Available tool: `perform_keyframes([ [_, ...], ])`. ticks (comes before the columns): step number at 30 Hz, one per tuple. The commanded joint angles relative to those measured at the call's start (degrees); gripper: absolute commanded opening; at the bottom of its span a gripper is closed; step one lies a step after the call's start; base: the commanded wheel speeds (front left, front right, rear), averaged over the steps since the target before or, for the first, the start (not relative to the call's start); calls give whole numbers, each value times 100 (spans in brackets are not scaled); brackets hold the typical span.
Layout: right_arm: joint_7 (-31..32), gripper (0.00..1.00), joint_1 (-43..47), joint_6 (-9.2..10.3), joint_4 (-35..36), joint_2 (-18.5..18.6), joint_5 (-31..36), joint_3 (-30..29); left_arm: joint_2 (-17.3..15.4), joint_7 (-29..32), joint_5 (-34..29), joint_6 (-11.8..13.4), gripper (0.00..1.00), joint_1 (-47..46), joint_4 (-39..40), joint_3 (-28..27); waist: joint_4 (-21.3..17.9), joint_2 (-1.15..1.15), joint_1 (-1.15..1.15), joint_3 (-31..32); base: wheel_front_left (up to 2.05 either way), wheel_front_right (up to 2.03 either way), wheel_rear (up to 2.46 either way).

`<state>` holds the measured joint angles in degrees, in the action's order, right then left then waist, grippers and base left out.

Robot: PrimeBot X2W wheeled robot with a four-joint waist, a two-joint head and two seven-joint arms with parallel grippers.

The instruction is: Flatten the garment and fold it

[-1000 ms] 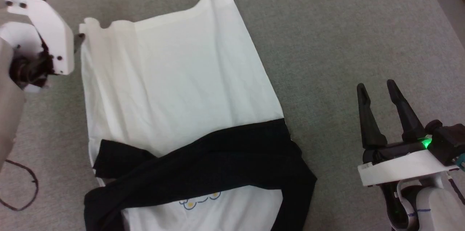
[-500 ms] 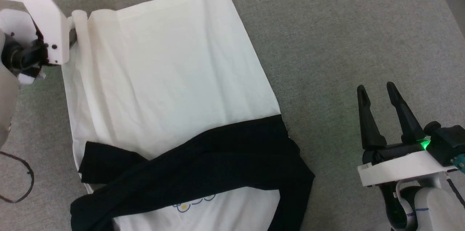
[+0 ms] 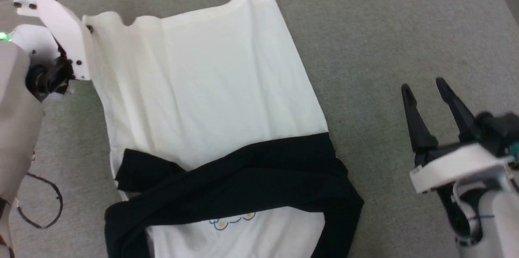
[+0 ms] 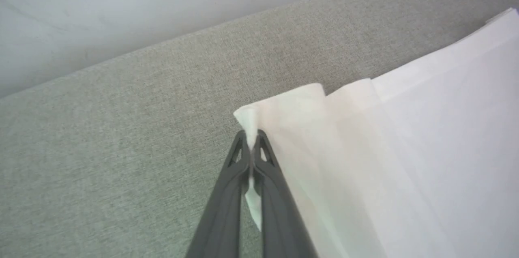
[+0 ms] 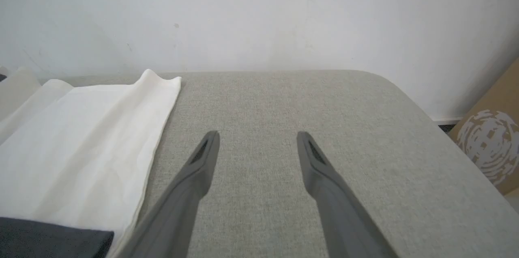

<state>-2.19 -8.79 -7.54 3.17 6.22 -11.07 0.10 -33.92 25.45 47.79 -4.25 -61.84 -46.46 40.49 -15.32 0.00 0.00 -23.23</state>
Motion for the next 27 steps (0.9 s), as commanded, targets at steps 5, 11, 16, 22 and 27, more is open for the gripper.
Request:
perform_keyframes([
  [5, 1432, 100, -993, 5, 153, 969, -867, 714, 202, -570, -199, -1, 0, 56, 359, 52, 707, 0, 0, 224, 0, 0, 0],
  [11, 3188, 100, -2557, 5, -388, 1882, -1829, 1609, 394, -843, -484, -22, 0, -80, 956, 277, 1322, 0, 0, -122, 0, 0, 0],
  [16, 4014, 100, -3836, 5, -1445, 2297, -2044, 2240, 590, -1017, -605, 23, 0, -145, 1461, 379, 1834, 0, 0, -435, 0, 0, 0],
  [22, 4138, 100, -4911, 5, -2811, 2252, -2077, 2599, 817, -1210, -701, 72, 0, -197, 1910, 470, 2323, 0, 0, -735, 0, 0, 0],
  [27, 4059, 100, -5388, 5, -3703, 2175, -2022, 2884, 967, -1291, -755, 73, 0, -249, 2144, 554, 2571, 0, 0, -905, 0, 0, 0],
])
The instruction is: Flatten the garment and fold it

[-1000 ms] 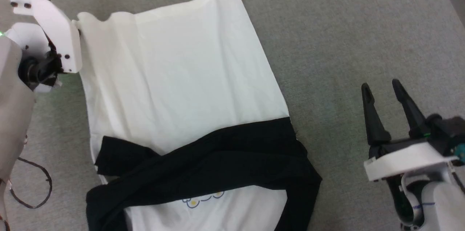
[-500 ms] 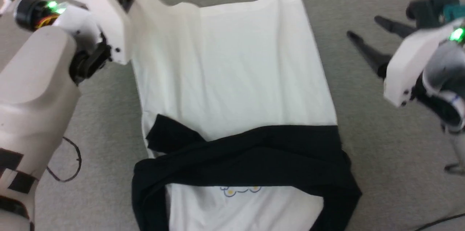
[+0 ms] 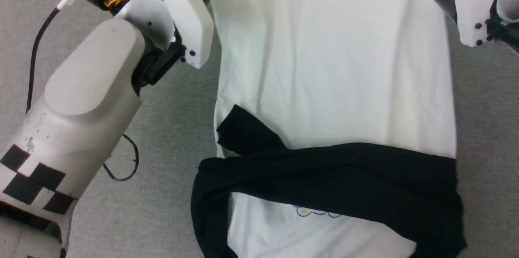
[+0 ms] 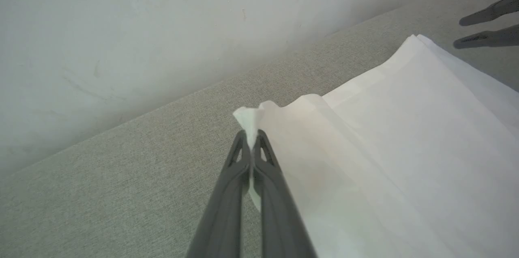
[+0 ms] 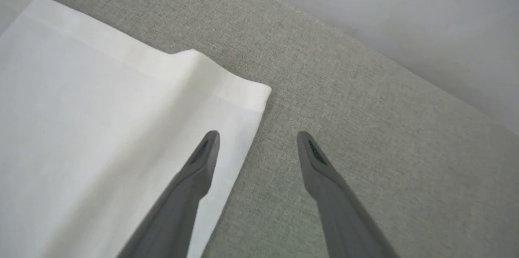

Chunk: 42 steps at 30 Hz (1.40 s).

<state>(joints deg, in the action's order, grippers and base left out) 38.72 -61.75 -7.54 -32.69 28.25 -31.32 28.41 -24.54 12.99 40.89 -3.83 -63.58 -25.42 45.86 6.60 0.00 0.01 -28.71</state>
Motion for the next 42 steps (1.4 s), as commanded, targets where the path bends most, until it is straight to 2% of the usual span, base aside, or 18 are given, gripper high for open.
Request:
perform_keyframes([
  [1, -49, 100, -150, 5, -258, -38, 3, 122, 49, -57, -73, 33, 0, -84, 68, 29, 410, 0, -1, -381, 0, 0, 0],
  [9, 7, 100, -227, 5, -960, 62, -146, 956, 162, -135, -84, -3, 0, -109, 63, 118, 502, 0, -1, -433, 0, 0, 0],
  [10, 18, 27, -214, 5, -992, 78, -206, 1058, 164, -145, -77, -10, 0, -114, 44, 119, 493, 0, -1, -429, 0, 0, 0],
  [11, 6, 0, -208, 5, -1004, 107, -248, 1169, 160, -156, -69, -17, 0, -120, 19, 116, 480, 0, -1, -425, 0, 0, 0],
  [17, -357, 0, -320, 5, -1108, 252, -332, 1508, 75, -290, -41, -8, 0, -120, -168, 45, 329, 0, -1, -323, 0, 0, 0],
  [32, -2827, 0, -569, 5, -1649, 198, -390, 1591, -193, -1164, -148, 251, 0, -39, -884, -216, -241, 0, -1, 602, 0, 0, 0],
  [42, -4019, 0, 77, 5, -1601, 247, -751, 1772, -259, -1426, -93, 223, 0, 634, -942, -66, -364, 0, -1, 1479, 0, 0, 0],
])
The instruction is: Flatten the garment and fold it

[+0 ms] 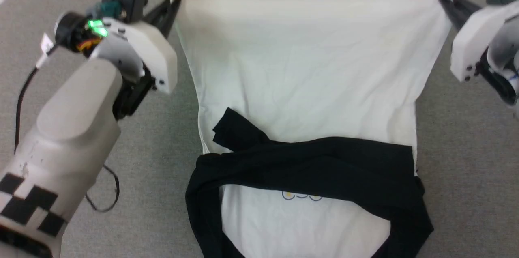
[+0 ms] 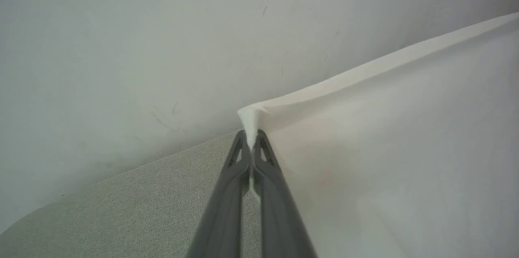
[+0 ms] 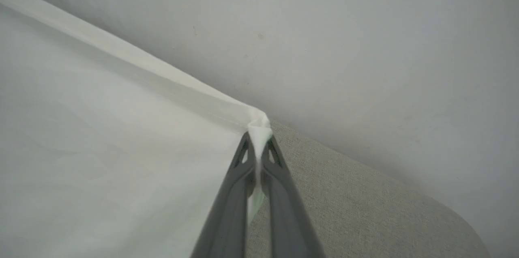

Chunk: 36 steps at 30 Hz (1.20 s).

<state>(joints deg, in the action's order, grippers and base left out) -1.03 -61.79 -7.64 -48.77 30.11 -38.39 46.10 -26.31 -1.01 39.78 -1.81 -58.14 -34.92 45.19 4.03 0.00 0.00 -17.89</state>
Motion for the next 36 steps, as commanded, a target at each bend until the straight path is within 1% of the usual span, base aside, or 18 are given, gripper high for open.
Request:
perform_keyframes([
  [1, -128, 0, 189, 15, 53, 93, -101, 12, -121, -32, 29, 30, 0, 204, 83, 20, -108, 0, 0, 497, 0, 0, 0],
  [4, -350, 0, 585, 15, 249, 197, -268, 40, -266, -55, 79, 64, 0, 607, 400, 74, -103, 0, 0, 875, 0, 0, 0],
  [6, -441, 0, 872, 15, 428, 288, -394, 12, -395, -36, 124, 129, 0, 908, 725, 100, -97, 0, 0, 1120, 0, 0, 0],
  [10, -414, 0, 1521, 15, 978, 501, -663, -99, -790, 155, 240, 394, 0, 1639, 1675, 156, -118, 0, 0, 1550, 0, 0, 0],
  [14, -184, 0, 2322, 15, 1725, 806, -895, -288, -1327, 425, 371, 811, 0, 2466, 2881, 197, -139, 0, 0, 1861, 0, 0, 0],
  [18, 229, 0, 3251, 15, 2620, 1115, -1185, -649, -1891, 744, 493, 1256, 0, 3268, 4059, 287, -152, 0, 0, 2018, 0, 0, 0],
  [20, 489, 0, 3750, 15, 3087, 1272, -1265, -827, -2148, 904, 527, 1434, 0, 3627, 4548, 380, -156, 0, 0, 2051, 0, 0, 0],
  [23, 933, 0, 4535, 15, 3776, 1453, -1357, -1123, -2436, 1122, 646, 1658, 0, 4116, 5111, 526, -151, 0, 0, 2035, 0, 0, 0],
  [25, 1236, 0, 5023, 15, 4182, 1512, -1373, -1283, -2570, 1239, 709, 1718, 0, 4395, 5318, 666, -150, 0, 0, 2019, 0, 0, 0],
  [28, 1669, 0, 5646, 15, 4689, 1532, -1264, -1447, -2655, 1397, 782, 1659, 0, 4702, 5408, 924, -140, 0, 0, 1964, 0, 0, 0],
  [31, 2059, 0, 6081, 15, 5010, 1462, -1105, -1602, -2632, 1461, 768, 1502, 0, 4814, 5224, 1123, -132, 0, 0, 1894, 0, 0, 0],
  [36, 2579, 0, 6447, 15, 5245, 1377, -732, -1775, -2433, 1442, 704, 1216, 0, 4795, 4687, 1330, -127, 0, 0, 1774, 0, 0, 0],
])
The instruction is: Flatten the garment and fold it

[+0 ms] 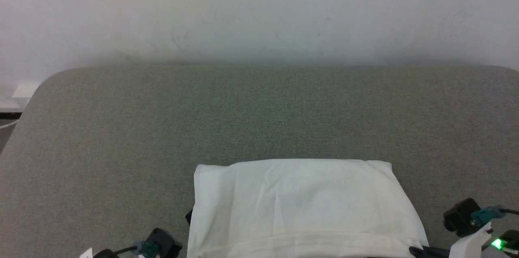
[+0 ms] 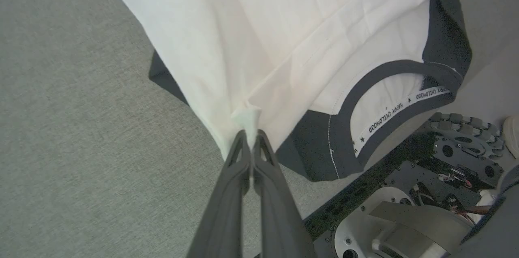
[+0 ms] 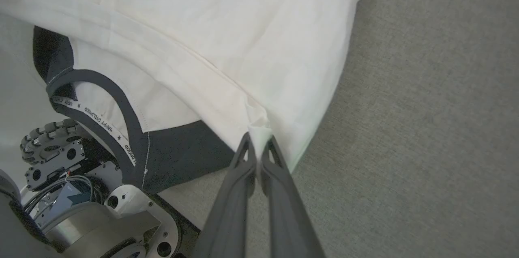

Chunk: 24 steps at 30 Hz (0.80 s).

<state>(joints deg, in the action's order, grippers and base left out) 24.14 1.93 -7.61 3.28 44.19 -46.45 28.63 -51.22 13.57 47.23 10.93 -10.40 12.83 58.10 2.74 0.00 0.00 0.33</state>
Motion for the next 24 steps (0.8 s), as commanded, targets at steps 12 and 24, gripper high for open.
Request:
perform_keyframes([
  [12, 584, 0, 294, 12, 300, -115, 281, 175, 359, -31, -194, -552, 0, -67, -1099, 381, 46, 0, 0, -188, 0, 0, 0],
  [24, 450, 100, 211, 12, 332, 3, 43, 139, 423, -536, -308, -447, 100, -156, -1408, 199, 109, 0, 0, 86, 0, 0, 0],
])
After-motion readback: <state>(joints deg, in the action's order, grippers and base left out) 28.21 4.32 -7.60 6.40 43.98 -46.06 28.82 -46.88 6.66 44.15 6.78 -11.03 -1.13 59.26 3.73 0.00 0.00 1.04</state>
